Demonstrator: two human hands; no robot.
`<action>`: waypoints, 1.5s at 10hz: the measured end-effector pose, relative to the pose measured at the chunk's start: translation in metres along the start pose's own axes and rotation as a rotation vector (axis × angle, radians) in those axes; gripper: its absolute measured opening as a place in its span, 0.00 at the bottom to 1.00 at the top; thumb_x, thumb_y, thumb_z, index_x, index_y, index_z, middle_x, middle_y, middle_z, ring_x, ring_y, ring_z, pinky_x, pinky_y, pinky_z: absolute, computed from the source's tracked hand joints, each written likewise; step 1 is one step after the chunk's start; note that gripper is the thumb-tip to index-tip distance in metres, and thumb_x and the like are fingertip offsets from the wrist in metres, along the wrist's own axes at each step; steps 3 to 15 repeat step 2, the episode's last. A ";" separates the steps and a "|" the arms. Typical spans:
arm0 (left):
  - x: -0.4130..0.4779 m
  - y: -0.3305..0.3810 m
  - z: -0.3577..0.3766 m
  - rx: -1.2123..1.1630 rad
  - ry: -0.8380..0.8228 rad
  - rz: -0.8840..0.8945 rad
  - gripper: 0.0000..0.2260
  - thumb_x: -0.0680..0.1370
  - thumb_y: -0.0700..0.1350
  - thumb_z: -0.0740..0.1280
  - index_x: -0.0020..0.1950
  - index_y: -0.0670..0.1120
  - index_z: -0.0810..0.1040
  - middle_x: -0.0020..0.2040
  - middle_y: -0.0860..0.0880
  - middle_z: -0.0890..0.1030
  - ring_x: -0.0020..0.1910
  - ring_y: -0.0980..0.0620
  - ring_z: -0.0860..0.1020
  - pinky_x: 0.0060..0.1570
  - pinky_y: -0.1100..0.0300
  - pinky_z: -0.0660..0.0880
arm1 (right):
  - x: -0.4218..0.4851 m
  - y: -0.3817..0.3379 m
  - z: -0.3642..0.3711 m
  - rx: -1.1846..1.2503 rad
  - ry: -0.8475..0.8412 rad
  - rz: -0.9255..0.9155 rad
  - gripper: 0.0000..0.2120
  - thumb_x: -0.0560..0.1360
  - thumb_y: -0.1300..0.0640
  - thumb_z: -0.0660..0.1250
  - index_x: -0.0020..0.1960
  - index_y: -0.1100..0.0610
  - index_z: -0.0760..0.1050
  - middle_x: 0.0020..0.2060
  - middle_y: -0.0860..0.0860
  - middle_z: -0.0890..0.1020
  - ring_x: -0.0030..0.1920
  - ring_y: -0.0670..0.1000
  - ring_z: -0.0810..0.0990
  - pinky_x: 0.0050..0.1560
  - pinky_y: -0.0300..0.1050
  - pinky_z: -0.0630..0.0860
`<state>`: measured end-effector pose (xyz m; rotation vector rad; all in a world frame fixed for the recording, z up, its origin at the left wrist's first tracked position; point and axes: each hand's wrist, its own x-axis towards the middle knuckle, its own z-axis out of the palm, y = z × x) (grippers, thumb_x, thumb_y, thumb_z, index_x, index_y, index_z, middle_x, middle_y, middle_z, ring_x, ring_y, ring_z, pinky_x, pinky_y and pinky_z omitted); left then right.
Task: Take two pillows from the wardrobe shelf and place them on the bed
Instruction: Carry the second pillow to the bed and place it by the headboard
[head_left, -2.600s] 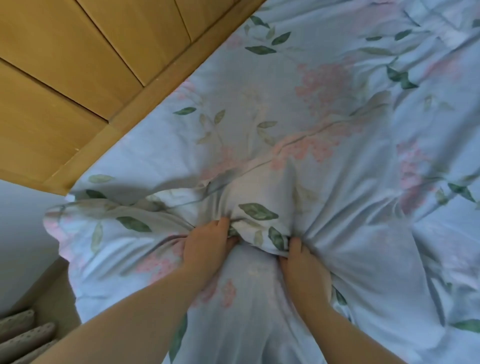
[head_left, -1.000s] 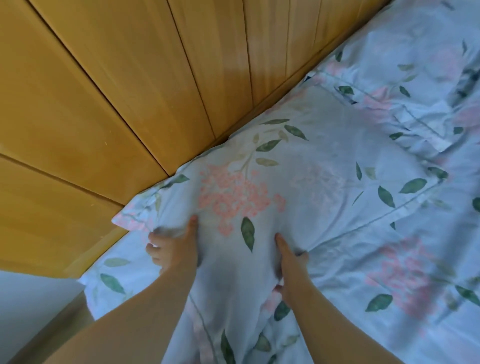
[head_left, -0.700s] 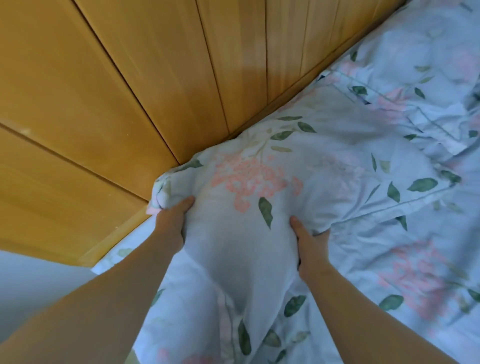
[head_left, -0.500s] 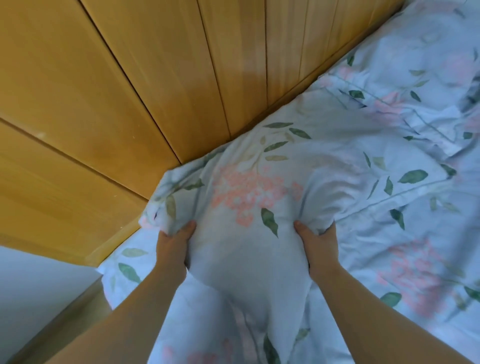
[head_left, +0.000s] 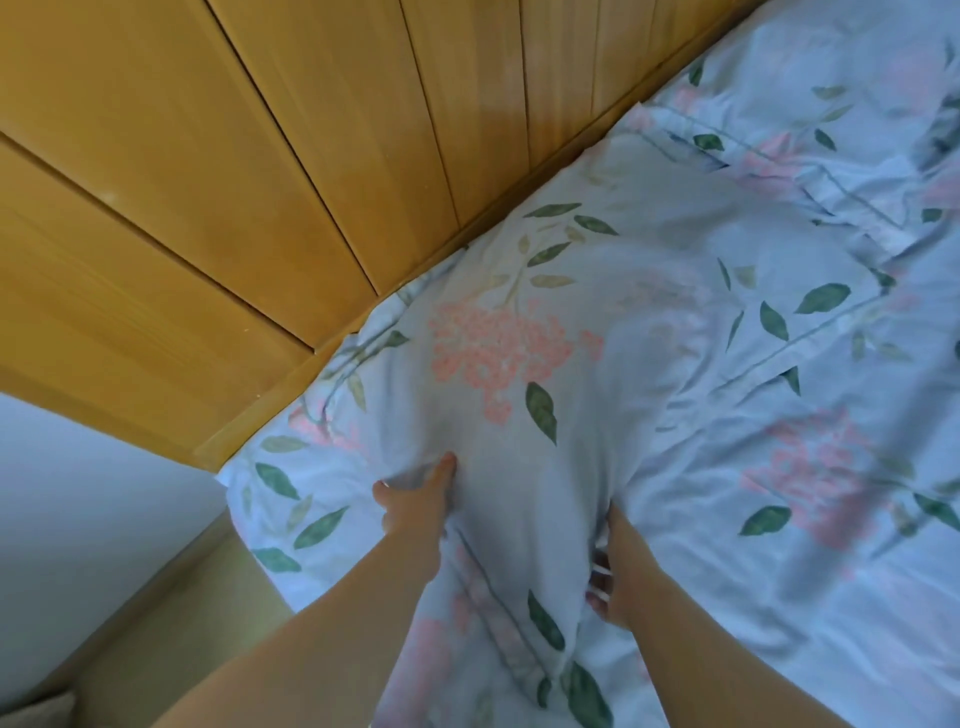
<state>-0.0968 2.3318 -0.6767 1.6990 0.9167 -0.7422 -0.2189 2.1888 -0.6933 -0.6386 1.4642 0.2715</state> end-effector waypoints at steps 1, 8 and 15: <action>-0.005 -0.031 0.001 -0.002 -0.038 -0.040 0.46 0.66 0.59 0.73 0.74 0.56 0.47 0.69 0.42 0.67 0.60 0.39 0.73 0.60 0.42 0.71 | -0.008 0.017 -0.006 0.010 -0.085 -0.028 0.16 0.77 0.45 0.61 0.45 0.60 0.72 0.33 0.56 0.75 0.29 0.51 0.71 0.24 0.40 0.70; -0.019 -0.053 -0.004 0.032 -0.113 -0.048 0.37 0.72 0.52 0.70 0.74 0.50 0.52 0.58 0.44 0.75 0.56 0.43 0.75 0.51 0.49 0.72 | -0.009 0.035 -0.015 -0.123 0.003 -0.123 0.07 0.76 0.59 0.61 0.40 0.60 0.69 0.26 0.52 0.65 0.25 0.48 0.60 0.25 0.36 0.59; -0.019 -0.053 -0.004 0.032 -0.113 -0.048 0.37 0.72 0.52 0.70 0.74 0.50 0.52 0.58 0.44 0.75 0.56 0.43 0.75 0.51 0.49 0.72 | -0.009 0.035 -0.015 -0.123 0.003 -0.123 0.07 0.76 0.59 0.61 0.40 0.60 0.69 0.26 0.52 0.65 0.25 0.48 0.60 0.25 0.36 0.59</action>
